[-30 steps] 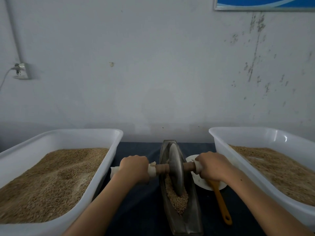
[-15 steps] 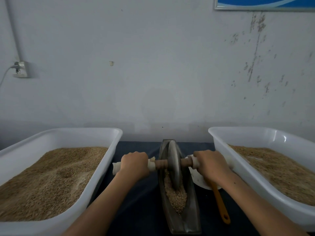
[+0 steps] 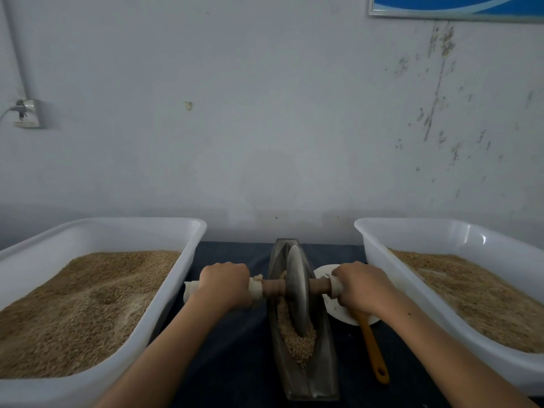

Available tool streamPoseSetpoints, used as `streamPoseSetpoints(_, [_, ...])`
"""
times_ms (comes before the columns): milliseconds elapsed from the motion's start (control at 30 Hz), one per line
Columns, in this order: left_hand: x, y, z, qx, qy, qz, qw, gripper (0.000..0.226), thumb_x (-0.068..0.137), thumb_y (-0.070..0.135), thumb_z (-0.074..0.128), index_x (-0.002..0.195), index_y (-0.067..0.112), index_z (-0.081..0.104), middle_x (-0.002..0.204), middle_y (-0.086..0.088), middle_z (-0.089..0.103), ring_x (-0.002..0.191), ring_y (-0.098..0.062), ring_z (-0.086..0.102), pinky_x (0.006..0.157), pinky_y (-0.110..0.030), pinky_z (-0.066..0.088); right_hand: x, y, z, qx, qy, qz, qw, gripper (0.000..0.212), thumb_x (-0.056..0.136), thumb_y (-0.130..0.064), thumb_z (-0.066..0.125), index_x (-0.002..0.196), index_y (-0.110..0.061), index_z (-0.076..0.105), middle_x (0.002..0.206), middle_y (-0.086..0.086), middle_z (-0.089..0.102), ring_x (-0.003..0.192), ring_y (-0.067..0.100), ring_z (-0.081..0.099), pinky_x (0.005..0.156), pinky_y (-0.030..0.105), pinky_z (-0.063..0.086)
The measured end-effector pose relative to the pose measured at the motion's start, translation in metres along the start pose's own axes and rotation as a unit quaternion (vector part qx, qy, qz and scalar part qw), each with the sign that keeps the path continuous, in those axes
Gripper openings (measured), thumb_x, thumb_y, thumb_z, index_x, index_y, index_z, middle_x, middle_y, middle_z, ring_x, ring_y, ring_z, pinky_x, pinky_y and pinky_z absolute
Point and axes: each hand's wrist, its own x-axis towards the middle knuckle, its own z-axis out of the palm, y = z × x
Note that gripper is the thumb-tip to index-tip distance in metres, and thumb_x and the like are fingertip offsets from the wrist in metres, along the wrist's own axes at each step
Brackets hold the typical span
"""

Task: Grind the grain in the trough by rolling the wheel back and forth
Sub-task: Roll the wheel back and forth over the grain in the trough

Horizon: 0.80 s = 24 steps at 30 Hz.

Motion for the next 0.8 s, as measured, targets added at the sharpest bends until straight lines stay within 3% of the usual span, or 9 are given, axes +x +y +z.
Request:
streamPoseSetpoints(167, [0.005,0.004,0.003,0.0,0.062,-0.024,0.998,0.025,0.084,0.032,0.063,0.106,0.02,0.061,0.098,0.002,0.064,0.089,-0.016,0.06,0.071,-0.027,0.04,0.004,-0.004,0.003,-0.007,0.07,0.0,0.998,0.009,0.09,-0.017,0.054,0.096,-0.025,0.056,0.1,-0.002,0.065,0.091,0.016,0.06,0.083,0.029,0.043])
streamPoseSetpoints(300, [0.004,0.005,0.004,0.0,0.065,-0.025,0.998,0.022,0.085,0.03,0.063,0.105,0.02,0.061,0.097,0.003,0.064,0.084,-0.014,0.057,0.071,-0.027,0.04,0.002,-0.003,0.005,-0.009,0.082,-0.004,0.997,0.01,0.09,-0.018,0.055,0.089,-0.026,0.05,0.099,-0.003,0.065,0.092,0.017,0.06,0.085,0.03,0.042])
streamPoseSetpoints(433, [-0.002,0.001,0.006,-0.01,0.045,-0.016,0.999,0.023,0.085,0.03,0.063,0.105,0.019,0.061,0.093,0.003,0.062,0.082,-0.013,0.058,0.072,-0.026,0.043,-0.001,-0.004,0.0,-0.029,0.045,-0.006,0.999,0.017,0.088,-0.019,0.058,0.105,-0.022,0.059,0.103,-0.001,0.065,0.094,0.017,0.061,0.088,0.031,0.046])
streamPoseSetpoints(600, [-0.009,-0.001,0.004,0.01,0.019,-0.001,1.0,0.028,0.084,0.032,0.065,0.108,0.019,0.059,0.096,0.003,0.063,0.088,-0.013,0.06,0.078,-0.027,0.046,-0.005,-0.001,-0.007,-0.012,-0.02,-0.011,1.0,0.018,0.088,-0.021,0.061,0.106,-0.019,0.063,0.099,0.0,0.066,0.089,0.015,0.061,0.076,0.025,0.045])
streamPoseSetpoints(800, [-0.005,0.0,0.004,0.007,0.025,-0.011,1.0,0.03,0.083,0.032,0.066,0.109,0.019,0.058,0.097,0.002,0.062,0.089,-0.015,0.06,0.077,-0.027,0.045,-0.002,-0.001,-0.003,-0.007,-0.015,-0.003,1.0,0.02,0.088,-0.02,0.061,0.109,-0.019,0.062,0.101,0.0,0.066,0.089,0.015,0.061,0.076,0.025,0.045])
